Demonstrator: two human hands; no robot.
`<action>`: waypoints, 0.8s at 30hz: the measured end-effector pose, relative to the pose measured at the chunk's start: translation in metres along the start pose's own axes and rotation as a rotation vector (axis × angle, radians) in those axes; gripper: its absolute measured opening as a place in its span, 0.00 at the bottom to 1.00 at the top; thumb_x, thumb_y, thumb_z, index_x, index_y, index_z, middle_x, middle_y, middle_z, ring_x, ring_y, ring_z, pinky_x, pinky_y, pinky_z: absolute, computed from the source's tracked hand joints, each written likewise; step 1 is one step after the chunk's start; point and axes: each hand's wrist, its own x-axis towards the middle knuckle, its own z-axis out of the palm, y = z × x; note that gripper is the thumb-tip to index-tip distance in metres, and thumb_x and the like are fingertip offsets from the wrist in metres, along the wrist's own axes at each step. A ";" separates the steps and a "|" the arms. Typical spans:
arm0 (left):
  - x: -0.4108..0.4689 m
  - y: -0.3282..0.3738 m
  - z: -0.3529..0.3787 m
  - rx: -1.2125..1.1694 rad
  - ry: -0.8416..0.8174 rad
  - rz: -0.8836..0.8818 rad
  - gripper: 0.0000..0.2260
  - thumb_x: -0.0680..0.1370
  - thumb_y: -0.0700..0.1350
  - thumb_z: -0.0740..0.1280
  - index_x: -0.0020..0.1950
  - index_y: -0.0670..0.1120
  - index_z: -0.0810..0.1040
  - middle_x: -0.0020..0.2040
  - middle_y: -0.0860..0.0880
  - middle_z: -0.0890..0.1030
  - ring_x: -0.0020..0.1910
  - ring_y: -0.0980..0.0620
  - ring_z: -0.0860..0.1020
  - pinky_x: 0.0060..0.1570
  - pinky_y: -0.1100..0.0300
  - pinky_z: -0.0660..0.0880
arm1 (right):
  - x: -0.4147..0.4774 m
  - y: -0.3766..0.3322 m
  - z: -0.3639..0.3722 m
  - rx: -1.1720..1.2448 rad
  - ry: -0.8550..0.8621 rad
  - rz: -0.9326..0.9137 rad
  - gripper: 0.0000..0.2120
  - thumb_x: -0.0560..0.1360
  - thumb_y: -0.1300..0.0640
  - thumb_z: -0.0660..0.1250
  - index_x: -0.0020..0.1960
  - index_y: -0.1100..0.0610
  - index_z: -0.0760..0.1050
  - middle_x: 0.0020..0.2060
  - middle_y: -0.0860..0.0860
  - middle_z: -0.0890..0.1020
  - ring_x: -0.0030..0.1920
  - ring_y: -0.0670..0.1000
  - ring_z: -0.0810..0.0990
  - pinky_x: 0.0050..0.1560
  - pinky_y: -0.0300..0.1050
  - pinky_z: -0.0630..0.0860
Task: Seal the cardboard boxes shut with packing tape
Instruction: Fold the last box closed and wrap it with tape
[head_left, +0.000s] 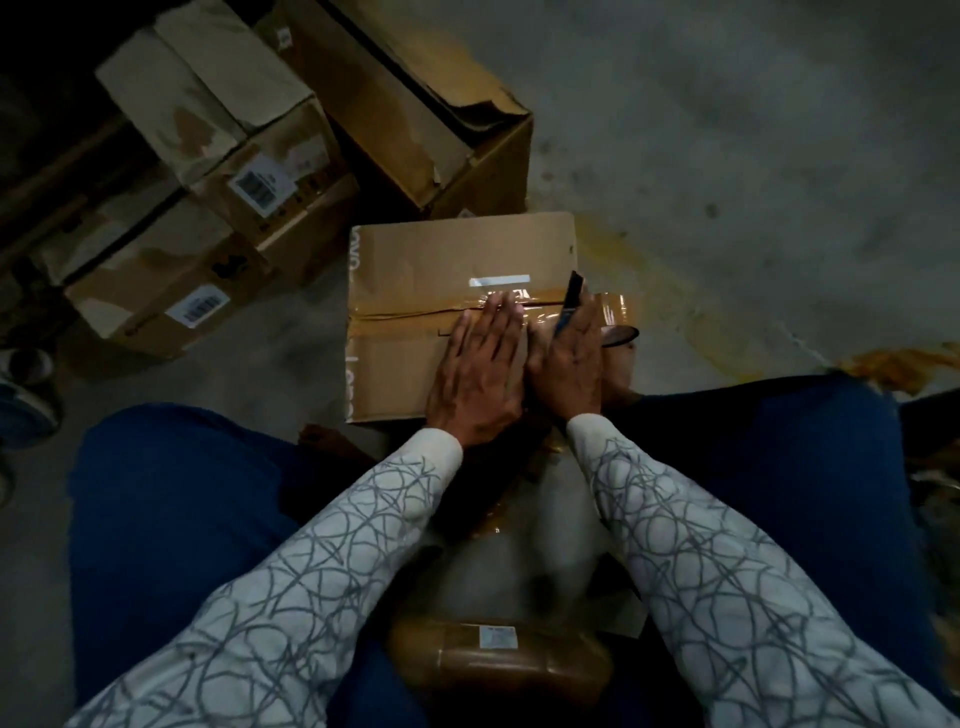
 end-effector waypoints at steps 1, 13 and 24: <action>-0.001 -0.002 -0.001 -0.002 -0.005 -0.008 0.36 0.80 0.58 0.54 0.82 0.42 0.48 0.83 0.45 0.46 0.82 0.48 0.44 0.79 0.46 0.45 | 0.001 0.001 -0.004 0.053 -0.035 0.039 0.39 0.80 0.54 0.66 0.80 0.64 0.48 0.79 0.62 0.57 0.78 0.59 0.58 0.77 0.47 0.54; -0.005 -0.008 -0.038 -0.238 0.091 -0.171 0.21 0.77 0.56 0.61 0.67 0.48 0.75 0.67 0.46 0.76 0.67 0.43 0.71 0.65 0.48 0.64 | -0.042 -0.001 -0.037 0.656 0.124 0.567 0.28 0.79 0.40 0.64 0.71 0.58 0.68 0.63 0.57 0.76 0.64 0.57 0.75 0.60 0.42 0.67; 0.139 0.065 -0.067 0.355 -0.696 0.244 0.17 0.82 0.50 0.61 0.71 0.53 0.72 0.69 0.46 0.76 0.74 0.46 0.65 0.76 0.43 0.40 | -0.070 0.009 -0.036 0.791 -0.013 0.897 0.26 0.86 0.43 0.46 0.72 0.56 0.70 0.65 0.58 0.77 0.65 0.60 0.74 0.66 0.52 0.67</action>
